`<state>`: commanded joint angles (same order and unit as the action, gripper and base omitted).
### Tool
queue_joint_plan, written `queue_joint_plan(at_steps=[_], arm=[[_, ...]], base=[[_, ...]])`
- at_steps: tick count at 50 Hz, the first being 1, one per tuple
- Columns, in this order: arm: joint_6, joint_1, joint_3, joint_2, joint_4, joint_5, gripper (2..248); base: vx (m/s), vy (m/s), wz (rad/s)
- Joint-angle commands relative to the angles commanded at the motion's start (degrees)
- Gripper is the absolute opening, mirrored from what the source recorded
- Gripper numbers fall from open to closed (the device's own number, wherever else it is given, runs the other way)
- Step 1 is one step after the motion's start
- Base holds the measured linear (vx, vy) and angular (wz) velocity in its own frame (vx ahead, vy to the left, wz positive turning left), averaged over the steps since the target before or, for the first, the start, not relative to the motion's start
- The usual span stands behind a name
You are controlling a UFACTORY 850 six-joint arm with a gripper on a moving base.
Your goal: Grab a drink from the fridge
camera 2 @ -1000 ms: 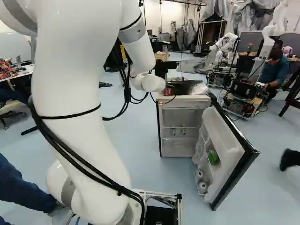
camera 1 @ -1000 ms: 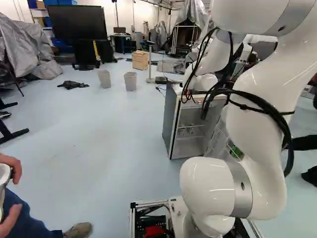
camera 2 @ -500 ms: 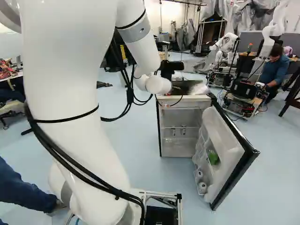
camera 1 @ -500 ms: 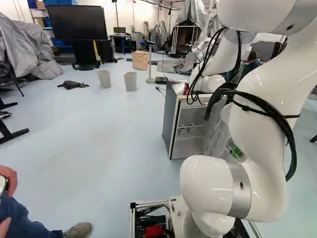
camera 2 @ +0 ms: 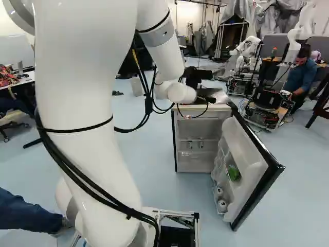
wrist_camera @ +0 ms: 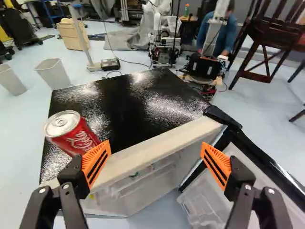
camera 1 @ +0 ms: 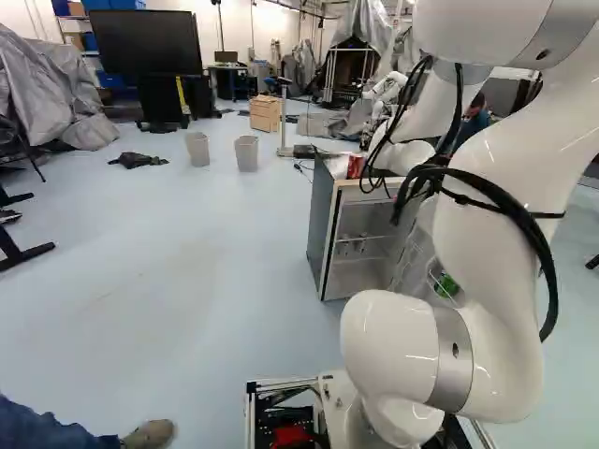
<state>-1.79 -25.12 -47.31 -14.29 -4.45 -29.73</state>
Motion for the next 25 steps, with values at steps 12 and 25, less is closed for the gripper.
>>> queue_joint_plan(at_steps=[12, 25], arm=[[0.0, -1.8, -1.7, -1.0, -7.1, 3.5, 247], [0.0, -3.7, -3.5, -1.1, -14.9, 7.8, 247]], base=[[0.0, 0.0, 0.0], [0.0, 0.0, 0.0]])
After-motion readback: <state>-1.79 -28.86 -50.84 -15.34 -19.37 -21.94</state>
